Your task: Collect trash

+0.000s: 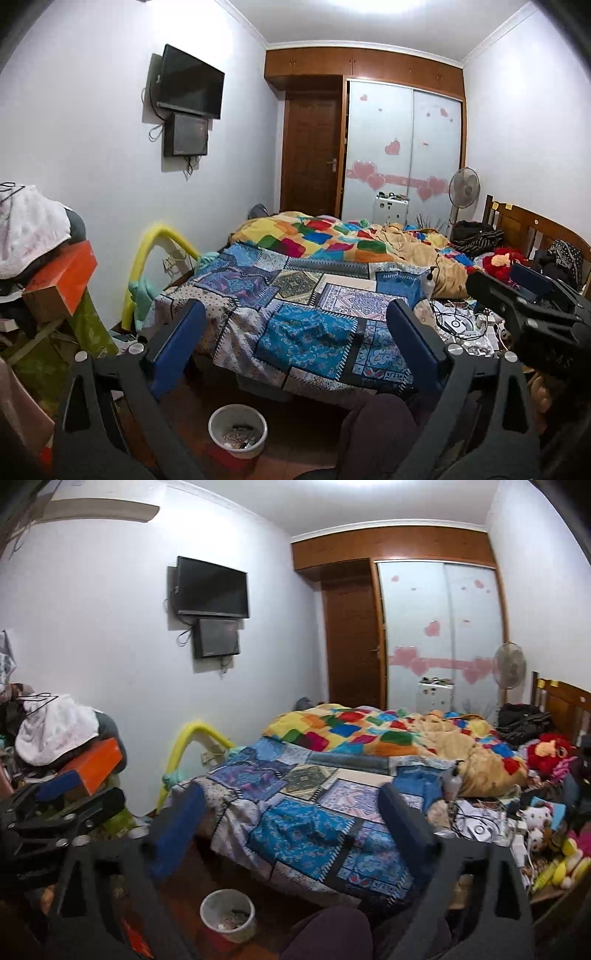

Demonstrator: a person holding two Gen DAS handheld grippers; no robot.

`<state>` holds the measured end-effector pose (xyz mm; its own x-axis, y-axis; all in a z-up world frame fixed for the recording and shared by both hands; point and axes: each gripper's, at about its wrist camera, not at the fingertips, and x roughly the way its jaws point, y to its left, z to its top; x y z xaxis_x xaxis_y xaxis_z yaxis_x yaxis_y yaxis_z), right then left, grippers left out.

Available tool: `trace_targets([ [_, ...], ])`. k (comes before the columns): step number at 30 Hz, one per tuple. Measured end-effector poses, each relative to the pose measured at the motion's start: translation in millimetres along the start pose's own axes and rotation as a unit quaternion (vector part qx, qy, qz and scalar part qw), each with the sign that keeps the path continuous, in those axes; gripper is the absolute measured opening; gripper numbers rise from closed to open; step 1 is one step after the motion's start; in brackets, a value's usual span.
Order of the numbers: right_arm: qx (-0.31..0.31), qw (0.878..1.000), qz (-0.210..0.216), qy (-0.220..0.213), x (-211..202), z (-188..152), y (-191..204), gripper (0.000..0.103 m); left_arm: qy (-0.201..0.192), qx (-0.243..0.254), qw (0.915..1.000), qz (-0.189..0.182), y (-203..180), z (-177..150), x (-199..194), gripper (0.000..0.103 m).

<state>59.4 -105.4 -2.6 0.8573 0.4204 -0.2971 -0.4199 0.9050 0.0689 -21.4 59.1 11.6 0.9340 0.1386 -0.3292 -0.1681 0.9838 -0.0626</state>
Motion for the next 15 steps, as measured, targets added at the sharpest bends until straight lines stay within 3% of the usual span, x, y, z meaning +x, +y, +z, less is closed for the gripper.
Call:
trace_targets([
  [15,0.005,1.000,-0.020,0.002,-19.3,-11.2,1.4,0.101,0.005,0.001,1.0000,-0.001,3.3,-13.1,-9.4,0.099],
])
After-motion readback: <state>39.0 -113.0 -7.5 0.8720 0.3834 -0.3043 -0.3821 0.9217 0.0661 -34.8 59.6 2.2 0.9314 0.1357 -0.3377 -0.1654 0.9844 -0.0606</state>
